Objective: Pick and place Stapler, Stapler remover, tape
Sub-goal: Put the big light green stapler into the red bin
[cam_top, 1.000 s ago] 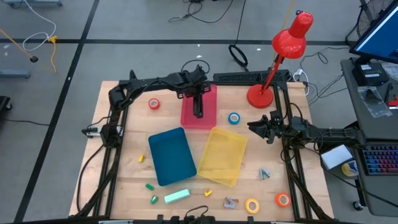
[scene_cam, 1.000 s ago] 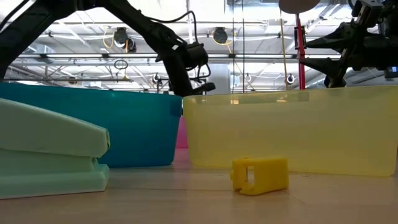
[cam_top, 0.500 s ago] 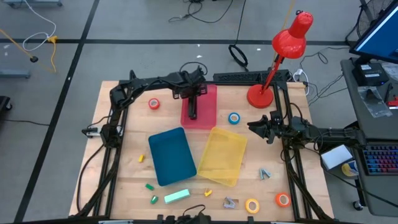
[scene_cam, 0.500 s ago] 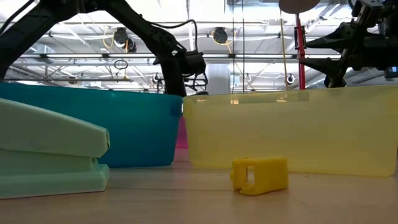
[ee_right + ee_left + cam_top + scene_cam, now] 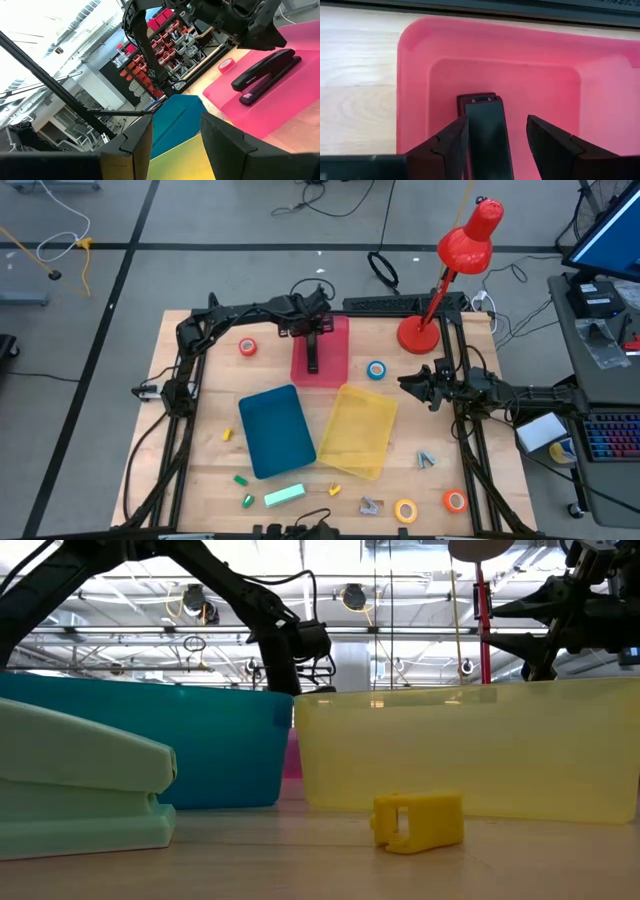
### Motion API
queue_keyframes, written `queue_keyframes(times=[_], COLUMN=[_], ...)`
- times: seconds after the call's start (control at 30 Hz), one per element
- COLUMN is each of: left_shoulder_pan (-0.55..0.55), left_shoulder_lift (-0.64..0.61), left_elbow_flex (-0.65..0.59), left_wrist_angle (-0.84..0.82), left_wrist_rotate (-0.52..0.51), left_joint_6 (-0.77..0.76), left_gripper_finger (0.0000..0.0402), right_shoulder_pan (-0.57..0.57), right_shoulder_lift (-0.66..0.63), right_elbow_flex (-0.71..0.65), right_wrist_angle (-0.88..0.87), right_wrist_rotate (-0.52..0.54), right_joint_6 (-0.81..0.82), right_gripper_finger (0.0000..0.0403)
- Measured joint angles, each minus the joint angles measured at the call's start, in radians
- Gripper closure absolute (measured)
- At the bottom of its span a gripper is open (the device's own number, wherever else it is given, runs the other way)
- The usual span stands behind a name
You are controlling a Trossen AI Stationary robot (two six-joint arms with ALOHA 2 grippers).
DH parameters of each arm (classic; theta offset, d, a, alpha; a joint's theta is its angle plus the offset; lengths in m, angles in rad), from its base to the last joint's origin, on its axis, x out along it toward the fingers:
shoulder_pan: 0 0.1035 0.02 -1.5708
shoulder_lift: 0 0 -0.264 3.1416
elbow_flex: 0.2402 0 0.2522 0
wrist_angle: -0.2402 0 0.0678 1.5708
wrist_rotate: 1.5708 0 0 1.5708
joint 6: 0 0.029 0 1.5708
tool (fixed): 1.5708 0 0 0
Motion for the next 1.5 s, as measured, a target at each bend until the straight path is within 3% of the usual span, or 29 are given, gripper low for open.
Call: queue_keyframes(times=[0.17, 0.37, 0.57, 0.73, 0.93, 1.27, 1.5], left_shoulder_pan=[0.008, -0.024, -0.135, -0.285, -0.490, -0.813, -0.942], left_shoulder_lift=[-0.028, -0.156, -0.310, -0.415, -0.488, -0.478, -0.472], left_elbow_flex=[0.000, 0.000, 0.000, -0.023, -0.040, -0.042, -0.042], left_wrist_angle=[0.015, 0.040, -0.093, -0.241, -0.302, -0.257, -0.196], left_wrist_rotate=[0.072, 0.109, 0.111, 0.048, -0.069, -0.072, -0.077], left_joint_6=[0.032, 0.181, 0.433, 0.508, 0.425, 0.261, 0.165], left_gripper_finger=[0.0200, 0.0200, 0.0199, 0.0199, 0.0199, 0.0199, 0.0199], right_shoulder_pan=[0.000, 0.000, 0.000, 0.000, 0.000, 0.000, 0.000], right_shoulder_lift=[0.000, 0.000, 0.000, 0.000, 0.000, 0.000, 0.000], right_elbow_flex=[0.000, 0.000, 0.000, 0.000, 0.000, 0.000, 0.000], right_wrist_angle=[0.000, 0.000, 0.002, 0.007, 0.005, 0.002, 0.000], right_wrist_rotate=[0.000, 0.005, 0.000, -0.002, -0.001, -0.001, 0.000], right_joint_6=[0.000, 0.000, 0.066, 0.062, 0.060, 0.060, 0.056], right_gripper_finger=[0.0245, 0.0245, 0.0245, 0.0245, 0.0245, 0.0245, 0.0245])
